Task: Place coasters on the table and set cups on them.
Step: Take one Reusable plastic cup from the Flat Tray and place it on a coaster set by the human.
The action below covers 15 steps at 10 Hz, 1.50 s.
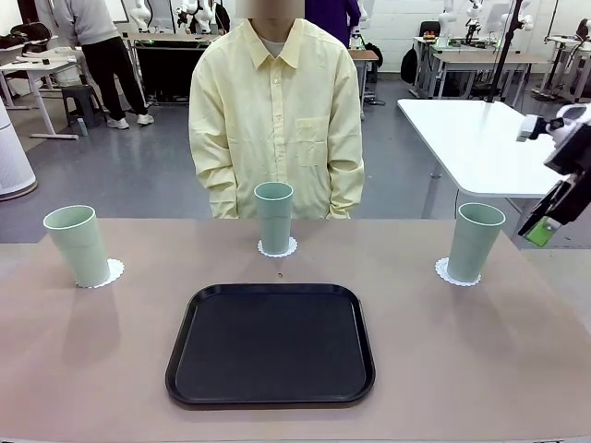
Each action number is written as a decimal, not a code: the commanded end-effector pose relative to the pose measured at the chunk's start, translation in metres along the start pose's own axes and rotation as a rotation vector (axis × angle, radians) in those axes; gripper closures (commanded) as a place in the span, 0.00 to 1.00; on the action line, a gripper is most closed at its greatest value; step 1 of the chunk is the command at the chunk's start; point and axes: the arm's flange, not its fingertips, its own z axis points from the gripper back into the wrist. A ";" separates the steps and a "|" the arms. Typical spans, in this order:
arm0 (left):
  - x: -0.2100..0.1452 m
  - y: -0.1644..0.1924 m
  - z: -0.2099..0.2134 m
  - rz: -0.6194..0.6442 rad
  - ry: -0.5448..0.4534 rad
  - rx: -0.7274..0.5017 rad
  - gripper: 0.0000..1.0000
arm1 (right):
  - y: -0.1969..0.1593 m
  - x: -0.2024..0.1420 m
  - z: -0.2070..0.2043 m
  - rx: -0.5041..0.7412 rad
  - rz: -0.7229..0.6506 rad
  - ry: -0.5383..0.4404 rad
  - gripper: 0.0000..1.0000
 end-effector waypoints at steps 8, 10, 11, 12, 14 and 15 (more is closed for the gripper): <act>0.000 -0.002 0.001 -0.006 -0.009 -0.007 0.00 | 0.063 0.100 0.017 -0.476 -0.580 0.343 0.00; 0.000 -0.002 0.001 -0.006 -0.009 -0.007 0.00 | 0.016 0.118 0.011 -0.397 -0.422 0.308 0.00; 0.000 -0.002 0.001 -0.006 -0.009 -0.007 0.00 | 0.063 0.096 0.018 -0.476 -0.544 0.319 0.00; 0.000 -0.002 0.001 -0.006 -0.009 -0.007 0.00 | 0.063 0.096 0.018 -0.476 -0.544 0.319 0.00; 0.000 -0.002 0.001 -0.006 -0.009 -0.007 0.00 | 0.063 0.096 0.018 -0.476 -0.544 0.319 0.00; 0.000 -0.002 0.001 -0.006 -0.009 -0.007 0.00 | 0.063 0.096 0.018 -0.476 -0.544 0.319 0.00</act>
